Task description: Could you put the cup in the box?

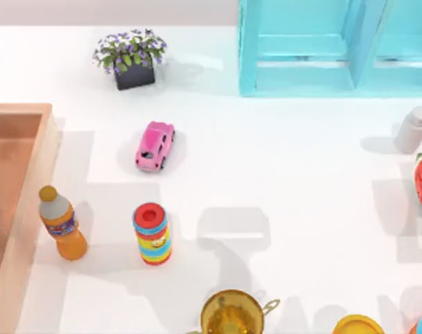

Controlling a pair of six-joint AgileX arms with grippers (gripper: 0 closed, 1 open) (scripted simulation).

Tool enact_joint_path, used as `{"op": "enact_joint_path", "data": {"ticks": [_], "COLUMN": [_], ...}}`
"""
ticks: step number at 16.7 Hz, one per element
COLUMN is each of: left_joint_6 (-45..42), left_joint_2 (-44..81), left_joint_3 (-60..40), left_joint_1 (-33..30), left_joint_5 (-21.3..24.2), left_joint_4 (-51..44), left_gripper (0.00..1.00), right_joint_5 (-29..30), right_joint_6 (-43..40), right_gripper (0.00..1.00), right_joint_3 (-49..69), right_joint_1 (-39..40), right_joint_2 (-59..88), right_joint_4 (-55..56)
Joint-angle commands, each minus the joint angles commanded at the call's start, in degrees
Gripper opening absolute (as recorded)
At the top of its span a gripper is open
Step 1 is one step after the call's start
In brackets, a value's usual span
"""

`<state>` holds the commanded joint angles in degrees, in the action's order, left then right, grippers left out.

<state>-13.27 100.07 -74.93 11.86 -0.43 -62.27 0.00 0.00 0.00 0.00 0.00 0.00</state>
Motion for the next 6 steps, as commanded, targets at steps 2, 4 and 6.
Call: {"op": "enact_joint_path", "data": {"ticks": [2,4,6], "left_joint_6": [0.0,0.0,0.0], "left_joint_2": [0.0,0.0,0.0], "left_joint_3": [0.0,0.0,0.0], "left_joint_1": [0.0,0.0,0.0], "left_joint_5": [0.0,0.0,0.0], "left_joint_4": [0.0,0.0,0.0], "left_gripper": [1.0,1.0,1.0], "right_joint_5": [0.0,0.0,0.0], "right_joint_6": [0.0,0.0,0.0], "right_gripper": [1.0,1.0,1.0], "right_joint_3": [0.0,0.0,0.0], "right_joint_1": [0.0,0.0,0.0], "right_joint_2": [0.0,0.0,0.0], "right_joint_4": [0.0,0.0,0.0]}}
